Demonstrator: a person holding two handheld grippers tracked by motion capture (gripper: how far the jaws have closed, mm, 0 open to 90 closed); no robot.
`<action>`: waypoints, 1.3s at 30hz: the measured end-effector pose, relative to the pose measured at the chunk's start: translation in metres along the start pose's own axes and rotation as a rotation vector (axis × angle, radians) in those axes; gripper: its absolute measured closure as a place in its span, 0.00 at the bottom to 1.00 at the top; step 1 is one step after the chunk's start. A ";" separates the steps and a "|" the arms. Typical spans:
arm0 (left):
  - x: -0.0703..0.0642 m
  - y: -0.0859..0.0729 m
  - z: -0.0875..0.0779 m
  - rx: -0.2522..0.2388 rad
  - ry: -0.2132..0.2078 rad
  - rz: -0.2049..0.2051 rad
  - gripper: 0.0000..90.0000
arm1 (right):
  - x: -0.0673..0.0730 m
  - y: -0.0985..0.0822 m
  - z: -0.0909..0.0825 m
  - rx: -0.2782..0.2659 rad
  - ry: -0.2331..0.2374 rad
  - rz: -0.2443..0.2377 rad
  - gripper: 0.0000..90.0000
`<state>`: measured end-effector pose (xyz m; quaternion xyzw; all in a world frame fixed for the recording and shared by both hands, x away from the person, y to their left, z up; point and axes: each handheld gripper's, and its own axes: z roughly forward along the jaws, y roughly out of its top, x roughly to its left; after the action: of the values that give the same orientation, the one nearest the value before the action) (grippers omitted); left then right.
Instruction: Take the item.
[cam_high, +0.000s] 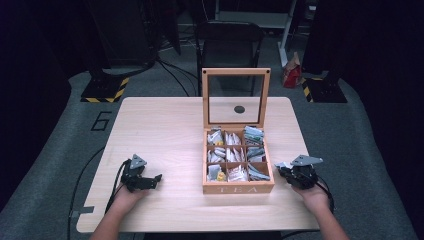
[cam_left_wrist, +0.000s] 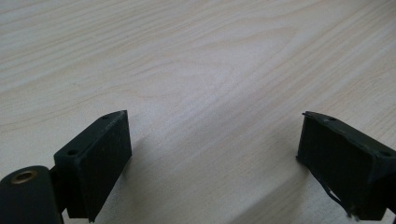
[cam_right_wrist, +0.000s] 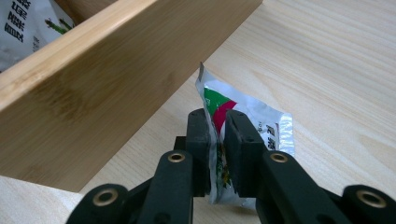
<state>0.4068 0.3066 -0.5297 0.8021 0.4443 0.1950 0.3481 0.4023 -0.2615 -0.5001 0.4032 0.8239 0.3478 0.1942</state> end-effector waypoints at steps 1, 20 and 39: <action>0.000 0.000 0.000 0.002 -0.002 -0.003 0.10 | 0.000 0.000 0.000 0.013 0.001 0.000 0.85; 0.000 0.000 0.000 0.003 -0.002 -0.004 0.10 | -0.004 0.004 -0.008 -0.039 0.018 0.084 0.52; 0.000 0.000 0.000 0.004 -0.002 -0.004 0.10 | -0.007 0.017 -0.026 -0.087 -0.021 0.122 0.52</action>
<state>0.4064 0.3064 -0.5296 0.8023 0.4457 0.1925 0.3473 0.3999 -0.2700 -0.4693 0.4475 0.7799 0.3899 0.1987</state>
